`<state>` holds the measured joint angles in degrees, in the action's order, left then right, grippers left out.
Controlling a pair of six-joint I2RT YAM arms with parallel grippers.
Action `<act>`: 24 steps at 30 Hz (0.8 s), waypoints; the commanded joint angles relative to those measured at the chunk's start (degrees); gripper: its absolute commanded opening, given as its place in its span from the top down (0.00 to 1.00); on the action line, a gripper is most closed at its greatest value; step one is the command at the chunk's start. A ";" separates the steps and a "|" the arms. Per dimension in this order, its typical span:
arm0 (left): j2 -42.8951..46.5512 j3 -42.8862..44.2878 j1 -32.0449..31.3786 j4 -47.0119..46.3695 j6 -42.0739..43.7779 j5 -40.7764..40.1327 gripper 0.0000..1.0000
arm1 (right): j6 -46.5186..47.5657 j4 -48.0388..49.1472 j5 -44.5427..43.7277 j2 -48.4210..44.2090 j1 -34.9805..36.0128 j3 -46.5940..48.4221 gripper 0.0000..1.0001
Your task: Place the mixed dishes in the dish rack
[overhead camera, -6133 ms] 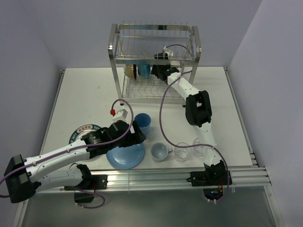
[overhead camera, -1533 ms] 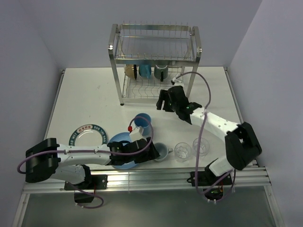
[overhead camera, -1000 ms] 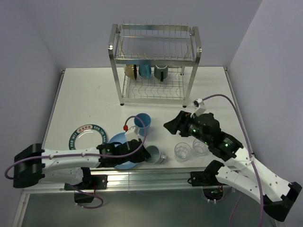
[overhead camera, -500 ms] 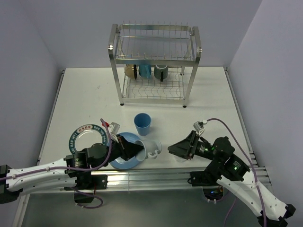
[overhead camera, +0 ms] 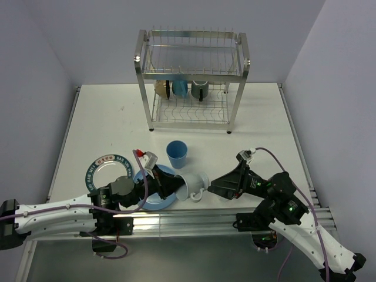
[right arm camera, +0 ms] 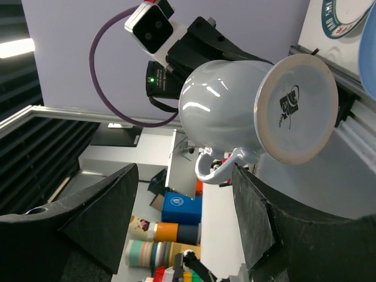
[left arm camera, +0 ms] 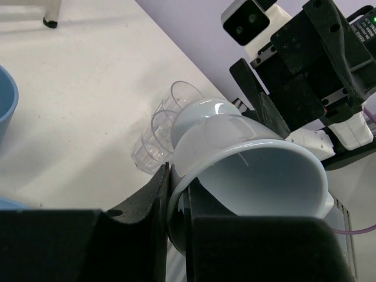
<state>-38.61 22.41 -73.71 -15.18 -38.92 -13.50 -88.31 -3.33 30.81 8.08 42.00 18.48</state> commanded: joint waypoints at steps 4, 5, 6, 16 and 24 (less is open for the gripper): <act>-2.08 5.62 -0.29 -12.59 6.22 1.81 1.00 | -2.57 4.22 1.54 0.89 0.37 0.15 0.28; -2.26 6.14 -0.29 -13.55 7.09 2.07 1.00 | -2.57 3.86 1.54 0.89 0.37 0.41 0.28; -2.61 6.41 -0.29 -13.82 7.53 2.24 1.00 | -2.48 3.86 1.45 0.98 0.45 0.42 0.28; -4.98 10.72 -0.29 -14.26 11.93 3.12 1.00 | -3.70 4.82 1.36 0.63 0.89 -0.20 0.29; -9.19 11.25 -0.29 -18.22 12.28 4.36 1.00 | -6.96 12.38 -0.22 2.29 3.43 -0.90 0.32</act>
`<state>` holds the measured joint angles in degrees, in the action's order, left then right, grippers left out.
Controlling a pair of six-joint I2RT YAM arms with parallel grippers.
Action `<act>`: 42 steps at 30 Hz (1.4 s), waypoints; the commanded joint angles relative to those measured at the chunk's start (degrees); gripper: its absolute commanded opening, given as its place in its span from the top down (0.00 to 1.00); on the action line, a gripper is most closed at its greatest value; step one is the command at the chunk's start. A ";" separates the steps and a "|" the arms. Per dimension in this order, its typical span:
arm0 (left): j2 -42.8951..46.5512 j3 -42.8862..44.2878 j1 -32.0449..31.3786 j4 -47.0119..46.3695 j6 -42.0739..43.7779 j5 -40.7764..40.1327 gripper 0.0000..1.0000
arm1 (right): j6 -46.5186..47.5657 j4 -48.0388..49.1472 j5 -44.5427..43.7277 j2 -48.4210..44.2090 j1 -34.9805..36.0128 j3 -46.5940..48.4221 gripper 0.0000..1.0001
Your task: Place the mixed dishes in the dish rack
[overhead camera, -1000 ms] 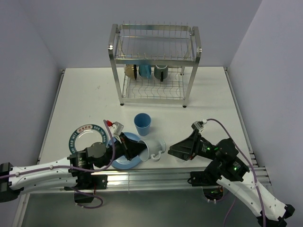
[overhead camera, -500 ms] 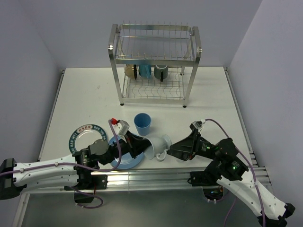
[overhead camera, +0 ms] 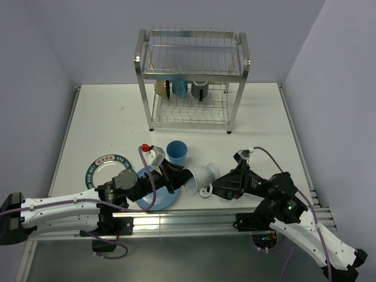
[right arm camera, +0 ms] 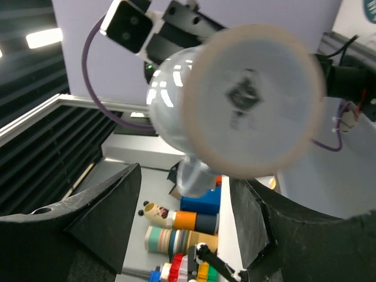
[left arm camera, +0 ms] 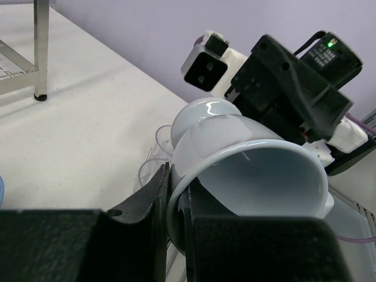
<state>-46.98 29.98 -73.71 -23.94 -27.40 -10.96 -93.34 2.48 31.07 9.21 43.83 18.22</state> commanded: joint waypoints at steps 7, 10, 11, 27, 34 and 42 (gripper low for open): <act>-5.13 6.32 -0.29 -12.35 2.17 2.79 1.00 | -1.50 12.28 -4.79 5.99 8.71 0.50 0.39; -6.28 7.55 -0.29 -12.35 2.35 3.40 1.00 | -0.09 11.06 -8.12 6.70 11.09 0.94 0.60; -6.28 7.47 -0.29 -12.44 2.35 3.40 1.00 | 0.09 10.71 -8.74 6.26 11.27 0.94 0.64; -1.27 4.65 -0.29 -6.65 -1.77 -0.88 0.61 | 8.59 1.95 -13.05 5.64 11.19 5.92 1.00; 2.77 11.55 0.32 34.29 -36.68 -39.79 0.01 | 25.56 -10.38 -20.86 13.09 11.19 15.35 1.00; 4.17 17.49 0.41 56.04 -41.96 -42.13 0.01 | 38.14 -6.74 -27.93 33.54 8.47 21.42 1.00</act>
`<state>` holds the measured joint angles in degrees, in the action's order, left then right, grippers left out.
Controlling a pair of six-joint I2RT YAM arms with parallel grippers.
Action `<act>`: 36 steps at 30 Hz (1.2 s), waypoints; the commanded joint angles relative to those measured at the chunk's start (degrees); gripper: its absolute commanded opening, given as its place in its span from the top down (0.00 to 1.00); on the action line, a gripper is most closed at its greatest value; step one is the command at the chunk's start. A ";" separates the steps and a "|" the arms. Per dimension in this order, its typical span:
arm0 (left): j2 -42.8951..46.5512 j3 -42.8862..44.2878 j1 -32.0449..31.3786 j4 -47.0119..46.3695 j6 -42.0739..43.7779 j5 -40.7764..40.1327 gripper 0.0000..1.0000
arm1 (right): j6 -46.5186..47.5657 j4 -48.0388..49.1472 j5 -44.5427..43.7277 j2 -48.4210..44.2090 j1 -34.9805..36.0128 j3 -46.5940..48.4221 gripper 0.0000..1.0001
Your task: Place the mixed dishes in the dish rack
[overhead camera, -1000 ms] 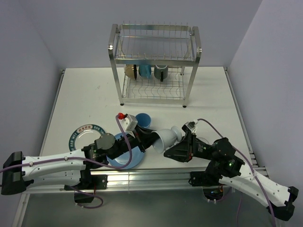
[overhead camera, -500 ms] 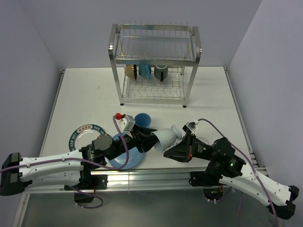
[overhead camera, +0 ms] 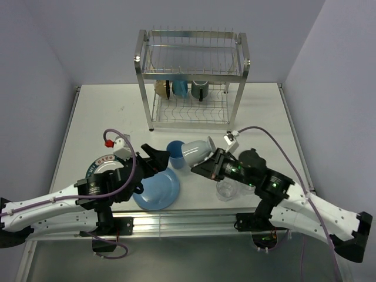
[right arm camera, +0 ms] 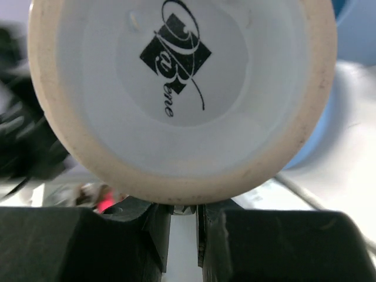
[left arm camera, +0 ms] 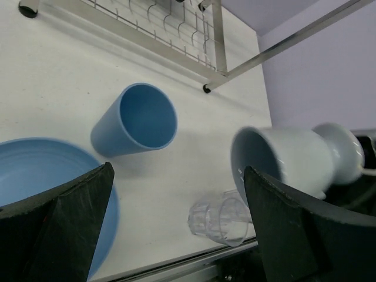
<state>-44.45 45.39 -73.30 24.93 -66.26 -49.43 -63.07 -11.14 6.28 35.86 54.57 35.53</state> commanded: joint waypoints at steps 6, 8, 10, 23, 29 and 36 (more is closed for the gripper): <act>5.86 -0.03 0.00 2.94 0.68 1.44 0.04 | 9.97 19.30 -0.04 19.76 -9.91 8.22 1.00; 6.82 -0.74 0.00 2.67 1.39 1.88 0.04 | 10.94 20.80 0.40 24.07 -11.49 10.08 1.00; 7.35 -1.18 0.00 4.15 1.31 1.44 0.03 | 12.53 22.03 0.66 27.68 -13.25 13.07 1.00; 14.65 -1.79 0.00 5.83 4.29 1.53 0.03 | 11.65 26.51 4.88 52.28 -21.95 29.06 1.00; 16.05 -1.09 0.00 7.41 5.61 2.58 0.03 | 14.01 25.21 1.72 60.55 -23.28 37.05 1.00; 17.29 -2.05 0.00 8.73 5.61 3.37 0.03 | 20.17 8.01 -13.30 69.25 -23.71 51.12 1.00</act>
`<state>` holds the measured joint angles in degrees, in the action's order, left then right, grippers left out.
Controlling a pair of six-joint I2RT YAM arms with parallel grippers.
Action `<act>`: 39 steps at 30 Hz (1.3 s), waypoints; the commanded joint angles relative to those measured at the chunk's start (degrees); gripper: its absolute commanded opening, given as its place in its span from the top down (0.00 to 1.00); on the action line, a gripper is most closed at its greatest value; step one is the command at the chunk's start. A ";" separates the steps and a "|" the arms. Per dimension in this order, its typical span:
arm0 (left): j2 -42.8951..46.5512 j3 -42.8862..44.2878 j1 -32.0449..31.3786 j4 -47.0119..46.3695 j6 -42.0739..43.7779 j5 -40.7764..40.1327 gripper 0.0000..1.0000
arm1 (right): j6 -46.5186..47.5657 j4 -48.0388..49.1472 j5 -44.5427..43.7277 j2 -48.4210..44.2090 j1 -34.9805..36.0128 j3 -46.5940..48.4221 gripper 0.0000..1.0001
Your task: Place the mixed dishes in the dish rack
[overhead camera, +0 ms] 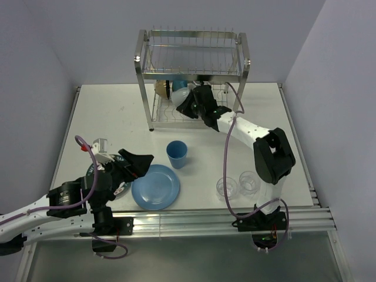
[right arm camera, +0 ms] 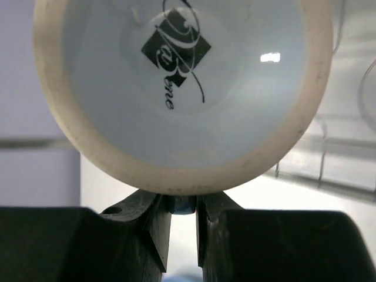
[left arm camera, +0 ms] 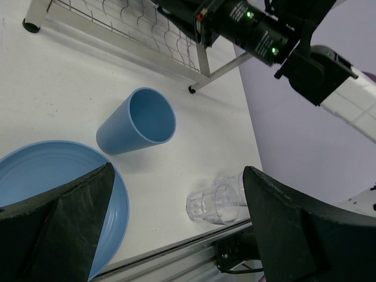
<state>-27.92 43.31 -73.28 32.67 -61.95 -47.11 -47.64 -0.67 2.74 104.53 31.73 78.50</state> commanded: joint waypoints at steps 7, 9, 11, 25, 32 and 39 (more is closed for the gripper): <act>2.61 -1.30 -0.03 1.52 1.05 0.88 0.02 | 6.94 -10.40 -20.84 5.07 -1.40 13.26 1.00; 2.61 -1.12 -0.03 2.22 0.26 0.97 0.03 | 7.56 -11.19 -22.77 6.03 -1.66 13.43 1.00; 2.43 -1.12 -0.03 2.23 -0.01 1.50 0.03 | 7.91 -12.42 -24.27 7.17 -2.02 14.05 1.00; -3.08 -2.88 -0.03 0.29 -2.73 5.54 0.05 | 11.34 -23.50 -34.03 12.62 -4.21 19.58 1.00; -16.45 1.69 -0.03 1.09 -4.76 11.07 0.06 | 12.13 -25.96 -32.89 15.00 -5.53 22.05 0.99; -16.73 -1.73 -0.03 -6.82 -5.37 16.09 0.07 | 13.36 -26.23 -31.49 15.35 -6.24 21.79 0.68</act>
<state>-46.30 42.11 -73.28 31.40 -66.04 -33.80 -34.30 -28.40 -25.58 120.60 27.33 97.19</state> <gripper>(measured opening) 0.928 0.264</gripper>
